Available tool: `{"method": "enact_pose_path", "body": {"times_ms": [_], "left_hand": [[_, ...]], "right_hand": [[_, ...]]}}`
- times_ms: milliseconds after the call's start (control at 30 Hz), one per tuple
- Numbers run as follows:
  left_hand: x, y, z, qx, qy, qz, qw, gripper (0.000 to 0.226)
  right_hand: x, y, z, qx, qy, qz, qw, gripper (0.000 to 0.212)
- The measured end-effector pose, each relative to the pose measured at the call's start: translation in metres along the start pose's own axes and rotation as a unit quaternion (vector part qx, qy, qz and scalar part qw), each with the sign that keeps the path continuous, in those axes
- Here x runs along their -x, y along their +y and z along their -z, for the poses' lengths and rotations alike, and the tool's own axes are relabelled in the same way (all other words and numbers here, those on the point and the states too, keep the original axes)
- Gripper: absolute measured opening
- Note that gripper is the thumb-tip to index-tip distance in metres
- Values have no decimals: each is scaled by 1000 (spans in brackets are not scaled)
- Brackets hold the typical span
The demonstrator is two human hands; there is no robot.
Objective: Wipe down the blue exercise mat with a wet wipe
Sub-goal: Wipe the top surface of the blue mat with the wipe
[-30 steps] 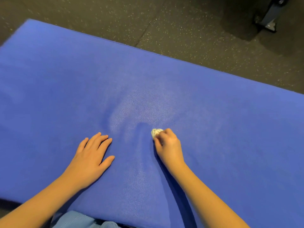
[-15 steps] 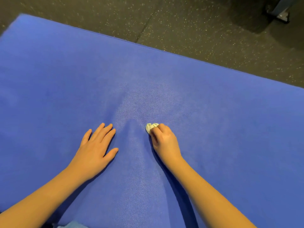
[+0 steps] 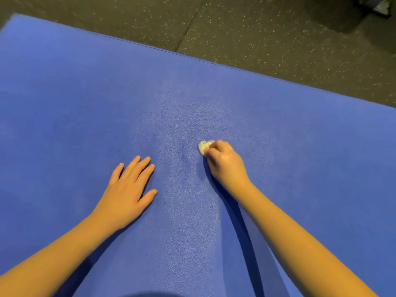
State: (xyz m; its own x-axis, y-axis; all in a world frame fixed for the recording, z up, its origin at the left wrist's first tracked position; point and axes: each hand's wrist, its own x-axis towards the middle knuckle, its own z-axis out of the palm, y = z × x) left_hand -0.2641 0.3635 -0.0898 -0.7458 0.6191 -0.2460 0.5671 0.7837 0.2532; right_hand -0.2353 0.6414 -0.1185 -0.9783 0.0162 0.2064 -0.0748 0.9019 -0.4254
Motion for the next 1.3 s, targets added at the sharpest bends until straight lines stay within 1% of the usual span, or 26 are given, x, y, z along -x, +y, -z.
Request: {"method": "enact_pose_path", "body": {"times_ms": [33,67,133,167,233,333,400,467,500,567,600,667,733,800,867,900,933,1000,1033,1067,1100,1167,1200,1233,1267,1300], "left_hand": [[-6,-1,2,-4,2,0,1000,71],[-12,-1,4,-7,2,-1,1000,71],[-21,-1,5,-12,-5,-4,1000,71],[-23,-2,5,-15,-10,-8,1000,71],[-25,-2,3,-25,-17,-15,999,71],[-29,-4,4,-30,-17,-21,999,68],[-36,-5,7,-34,-12,-26,999,67],[-45,-7,10,-39,-9,-25,999,67],[-49,-7,12,-37,-11,-20,999,67],[-54,-8,12,-33,-22,-14,999,68],[-55,-8,11,-38,-25,-17,999,68],[-56,-9,7,-55,-29,-25,998,66],[-56,-9,6,-63,-32,-26,997,65],[-57,-11,6,-60,-25,-32,997,65],[-61,-14,7,-55,-20,-38,998,65],[-64,-15,8,-55,-20,-38,998,66],[-68,-16,8,-55,-20,-35,998,67],[-72,-15,7,-57,-24,-27,998,68],[-73,-14,5,-62,-24,-26,997,67],[-73,-13,2,-69,-24,-26,997,67],[-72,-13,0,-75,-25,-26,997,67],[-71,-14,-1,-86,-22,-28,996,67],[-71,-13,-2,-90,-22,-27,995,69],[-72,-13,-2,-93,-23,-27,995,70],[-72,-13,-2,-95,-23,-26,995,70],[-72,-12,-2,-96,-23,-24,995,71]], "right_hand": [[-8,10,2,0,22,-41,999,9],[-17,19,6,-17,52,-108,993,10],[-31,30,7,-39,116,-211,970,12],[-36,30,4,-30,135,-217,966,13],[-39,19,-2,-15,128,-167,977,14],[-33,9,-2,-15,34,-36,999,12],[-38,19,9,22,7,2,1000,13],[-48,39,16,63,51,-22,996,14],[-55,49,18,76,89,-63,991,16],[-63,58,15,56,144,-150,977,19],[-65,54,11,34,148,-166,974,18],[-65,39,1,11,124,-136,983,18],[-62,30,-2,10,70,-51,996,18],[-63,36,4,30,10,13,999,15],[-72,52,10,73,7,22,997,15],[-78,62,12,97,27,-6,995,17],[-86,71,13,109,61,-61,990,21],[-99,77,13,88,116,-187,972,27],[-103,73,10,69,125,-223,964,27],[-105,64,5,50,116,-221,967,22],[-102,54,-1,36,84,-188,978,22],[-91,38,-9,23,-17,-60,998,45],[-87,38,-9,30,-58,-8,998,55],[-88,44,-6,48,-76,31,995,61],[-92,51,-4,79,-76,48,993,65],[-97,60,-2,112,-70,35,991,67]]}}
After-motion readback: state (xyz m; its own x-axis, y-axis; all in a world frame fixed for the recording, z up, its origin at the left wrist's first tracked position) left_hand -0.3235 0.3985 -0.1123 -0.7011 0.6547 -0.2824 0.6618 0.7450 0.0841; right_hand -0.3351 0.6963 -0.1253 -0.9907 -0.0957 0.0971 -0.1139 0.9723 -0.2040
